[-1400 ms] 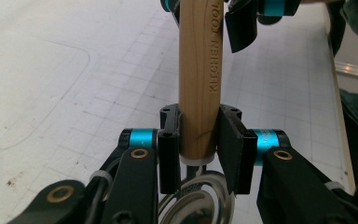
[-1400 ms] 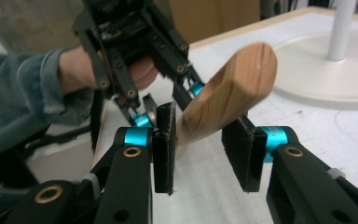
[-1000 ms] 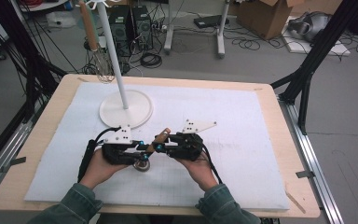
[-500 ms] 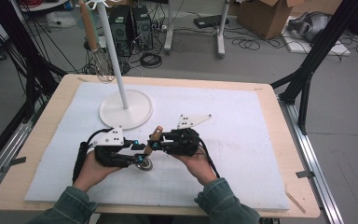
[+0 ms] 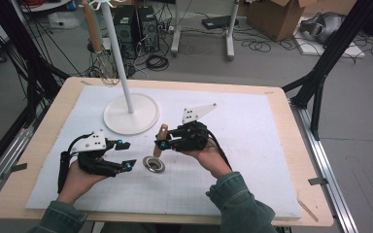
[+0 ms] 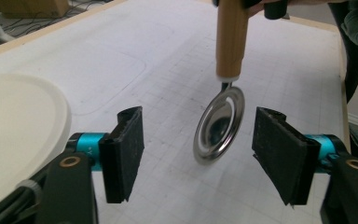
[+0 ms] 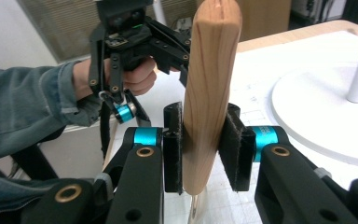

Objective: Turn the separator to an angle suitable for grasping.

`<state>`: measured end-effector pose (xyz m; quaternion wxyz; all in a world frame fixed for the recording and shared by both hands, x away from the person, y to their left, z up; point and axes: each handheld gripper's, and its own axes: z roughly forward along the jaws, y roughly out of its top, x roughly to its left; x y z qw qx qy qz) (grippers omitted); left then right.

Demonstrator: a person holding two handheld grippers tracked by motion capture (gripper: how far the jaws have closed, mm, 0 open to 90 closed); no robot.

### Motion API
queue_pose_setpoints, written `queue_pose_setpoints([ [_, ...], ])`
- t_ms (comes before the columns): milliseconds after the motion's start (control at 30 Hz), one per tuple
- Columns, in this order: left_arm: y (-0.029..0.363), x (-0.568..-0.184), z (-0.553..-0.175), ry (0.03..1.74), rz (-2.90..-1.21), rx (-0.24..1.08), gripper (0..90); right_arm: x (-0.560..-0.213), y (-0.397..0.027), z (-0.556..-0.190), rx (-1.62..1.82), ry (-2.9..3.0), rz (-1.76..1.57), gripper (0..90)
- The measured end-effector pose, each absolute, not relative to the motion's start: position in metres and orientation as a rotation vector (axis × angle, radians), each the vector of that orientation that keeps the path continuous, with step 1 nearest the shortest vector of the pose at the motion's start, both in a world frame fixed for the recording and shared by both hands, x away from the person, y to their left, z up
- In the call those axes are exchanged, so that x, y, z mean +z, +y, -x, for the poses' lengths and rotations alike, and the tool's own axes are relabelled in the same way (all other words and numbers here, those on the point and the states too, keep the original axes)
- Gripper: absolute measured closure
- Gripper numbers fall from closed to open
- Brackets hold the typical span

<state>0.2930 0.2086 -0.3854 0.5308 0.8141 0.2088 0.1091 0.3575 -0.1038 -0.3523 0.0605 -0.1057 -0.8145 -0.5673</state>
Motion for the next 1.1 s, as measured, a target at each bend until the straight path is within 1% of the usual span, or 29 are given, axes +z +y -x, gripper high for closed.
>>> queue_pose_setpoints([
  [200,0.219,-0.393,-0.292,0.538,-1.942,0.272,29.5,-0.341,-0.101,-0.366,-1.684,-2.478,0.273,72.6],
  [500,0.227,-0.398,-0.291,0.564,-1.938,0.289,27.1,-0.328,-0.095,-0.375,-1.655,-2.493,0.232,72.7],
  [600,0.229,-0.399,-0.291,0.579,-1.933,0.301,24.4,-0.324,-0.092,-0.378,-1.645,-2.504,0.218,72.6],
  [1100,0.242,-0.402,-0.291,0.614,-1.921,0.326,23.0,-0.305,-0.073,-0.391,-1.612,-2.519,0.169,72.6],
])
